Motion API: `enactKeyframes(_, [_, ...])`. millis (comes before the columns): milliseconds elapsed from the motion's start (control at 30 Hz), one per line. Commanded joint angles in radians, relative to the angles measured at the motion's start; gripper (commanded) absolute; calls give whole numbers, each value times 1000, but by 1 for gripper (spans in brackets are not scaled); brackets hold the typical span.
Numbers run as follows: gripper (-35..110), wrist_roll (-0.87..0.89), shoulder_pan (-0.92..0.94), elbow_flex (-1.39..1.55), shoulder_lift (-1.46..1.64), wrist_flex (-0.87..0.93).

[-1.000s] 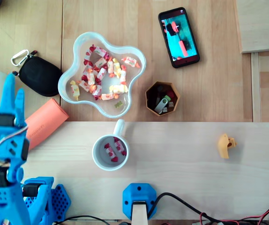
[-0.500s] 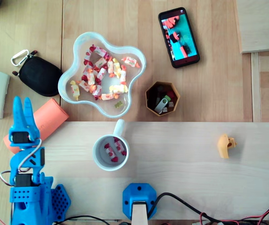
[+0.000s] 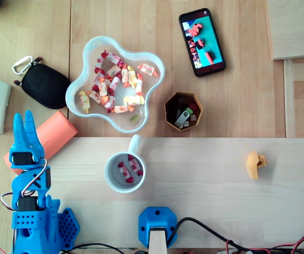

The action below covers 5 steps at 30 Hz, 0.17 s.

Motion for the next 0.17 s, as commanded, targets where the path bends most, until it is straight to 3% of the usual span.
enactKeyframes(0, [38, 8, -11, 37, 14, -29])
enactKeyframes(133, [38, 8, -11, 37, 14, -29])
